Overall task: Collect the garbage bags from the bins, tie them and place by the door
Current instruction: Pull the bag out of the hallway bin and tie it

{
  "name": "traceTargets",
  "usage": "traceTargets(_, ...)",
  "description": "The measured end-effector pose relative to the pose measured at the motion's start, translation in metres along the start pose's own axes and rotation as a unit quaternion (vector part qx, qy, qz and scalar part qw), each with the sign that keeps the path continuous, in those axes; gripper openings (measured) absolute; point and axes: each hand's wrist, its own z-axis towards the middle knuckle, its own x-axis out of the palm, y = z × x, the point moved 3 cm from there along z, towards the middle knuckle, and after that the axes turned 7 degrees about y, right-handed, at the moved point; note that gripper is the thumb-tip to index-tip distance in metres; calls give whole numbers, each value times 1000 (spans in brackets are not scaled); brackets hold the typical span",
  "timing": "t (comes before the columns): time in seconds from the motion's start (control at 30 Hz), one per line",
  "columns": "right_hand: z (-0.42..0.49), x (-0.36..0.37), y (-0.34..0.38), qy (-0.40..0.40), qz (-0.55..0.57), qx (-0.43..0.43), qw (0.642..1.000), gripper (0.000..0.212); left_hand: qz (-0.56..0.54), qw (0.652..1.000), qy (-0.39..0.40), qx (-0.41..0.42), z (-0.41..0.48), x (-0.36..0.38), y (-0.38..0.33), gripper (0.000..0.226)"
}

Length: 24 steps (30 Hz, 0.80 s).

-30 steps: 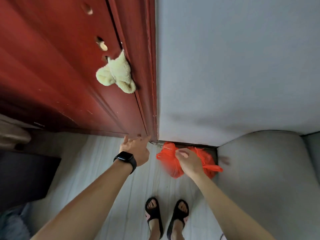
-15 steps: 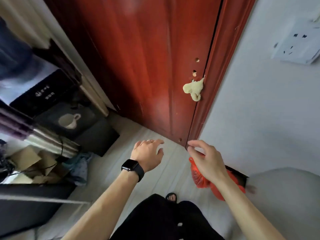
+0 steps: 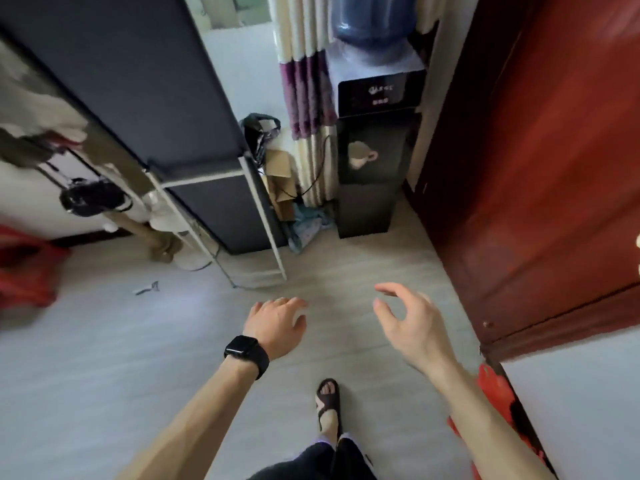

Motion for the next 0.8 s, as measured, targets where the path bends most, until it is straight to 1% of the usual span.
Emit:
traceTargets(0.07, 3, 28, 28, 37, -7, -29, 999, 24, -26, 999, -16, -41, -24, 2, 37, 39)
traceTargets(0.13, 4, 76, 74, 99, -29, -78, 992, 23, -67, 992, -50, -99, -64, 4, 95, 38)
traceTargets(0.2, 4, 113, 109, 147, -43, -106, 983, 23, -99, 983, -71, -140, -96, 8, 139, 38)
traceTargets(0.3, -3, 191, 178, 222, -78, -176, 956, 23, -164, 953, -111, -230, -161, 22, 225, 38)
traceTargets(0.33, -4, 207, 193, 233, -87, -187, 950, 24, -176, 947, -114, -244, -175, 25, 243, 37)
traceTargets(0.4, -16, 268, 242, 271, -106, -237, 927, 24, -212, 919, -131, -304, -228, 44, 302, 38)
traceTargets(0.53, -52, 382, 330, 336, -139, -306, 880, 24, -246, 873, -125, -401, -335, 79, 407, 39)
traceTargets(0.57, -68, 421, 357, 361, -147, -334, 858, 25, -252, 853, -130, -438, -370, 91, 437, 40)
traceTargets(0.67, -101, 495, 420, 413, -167, -388, 807, 27, -259, 809, -134, -510, -444, 106, 498, 41)
traceTargets(0.7, -113, 520, 440, 430, -171, -409, 786, 28, -264, 790, -141, -535, -469, 112, 516, 41)
traceTargets(0.77, -130, 561, 478, 450, -178, -435, 760, 28, -270, 754, -156, -578, -507, 118, 548, 41)
traceTargets(0.8, -140, 593, 502, 462, -184, -453, 740, 27, -281, 730, -165, -601, -529, 124, 568, 41)
